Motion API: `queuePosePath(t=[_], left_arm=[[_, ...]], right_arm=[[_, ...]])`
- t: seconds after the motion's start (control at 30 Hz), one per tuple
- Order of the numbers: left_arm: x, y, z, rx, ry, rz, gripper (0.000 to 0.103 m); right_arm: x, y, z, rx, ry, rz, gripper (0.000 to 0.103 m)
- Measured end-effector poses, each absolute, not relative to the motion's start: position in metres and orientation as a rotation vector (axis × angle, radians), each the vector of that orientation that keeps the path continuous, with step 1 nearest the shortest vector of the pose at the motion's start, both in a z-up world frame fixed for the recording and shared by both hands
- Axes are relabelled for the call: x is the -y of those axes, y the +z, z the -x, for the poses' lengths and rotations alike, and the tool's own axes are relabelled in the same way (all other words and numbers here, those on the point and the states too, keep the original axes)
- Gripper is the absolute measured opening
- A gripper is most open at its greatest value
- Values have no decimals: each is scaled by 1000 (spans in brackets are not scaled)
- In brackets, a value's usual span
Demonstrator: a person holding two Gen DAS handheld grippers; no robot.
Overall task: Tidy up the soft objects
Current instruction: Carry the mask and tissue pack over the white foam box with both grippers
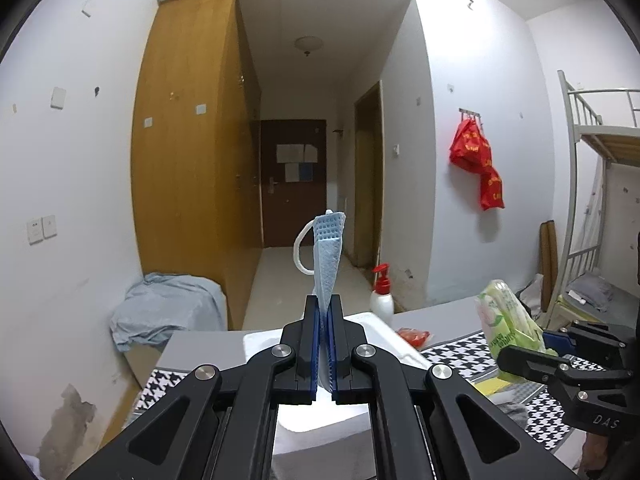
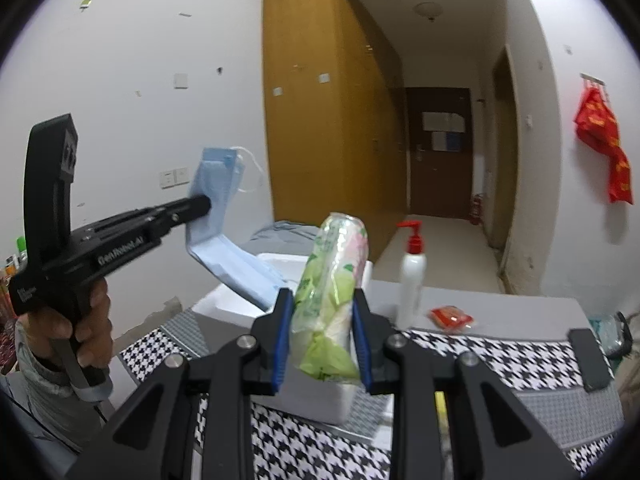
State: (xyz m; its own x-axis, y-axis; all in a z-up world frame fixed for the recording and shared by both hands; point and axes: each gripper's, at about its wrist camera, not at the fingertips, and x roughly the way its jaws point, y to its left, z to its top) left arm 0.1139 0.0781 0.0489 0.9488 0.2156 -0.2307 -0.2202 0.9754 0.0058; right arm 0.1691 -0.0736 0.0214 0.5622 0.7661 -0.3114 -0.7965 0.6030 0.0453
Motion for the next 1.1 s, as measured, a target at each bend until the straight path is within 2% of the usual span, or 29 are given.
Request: queuePosePath(t=[0.97,1.07,1.1], left_arm=[[-107,6,-183,-469,130,57,5],[-106,5,-185,-472,136,47,18],[-105,5,-185,-467,135,46,35]], right_arm=[[30,6,-192,-417,929,117,33],[32,4,-192,-422,915,114,33],[33,4,-192,-423,912,113,33]])
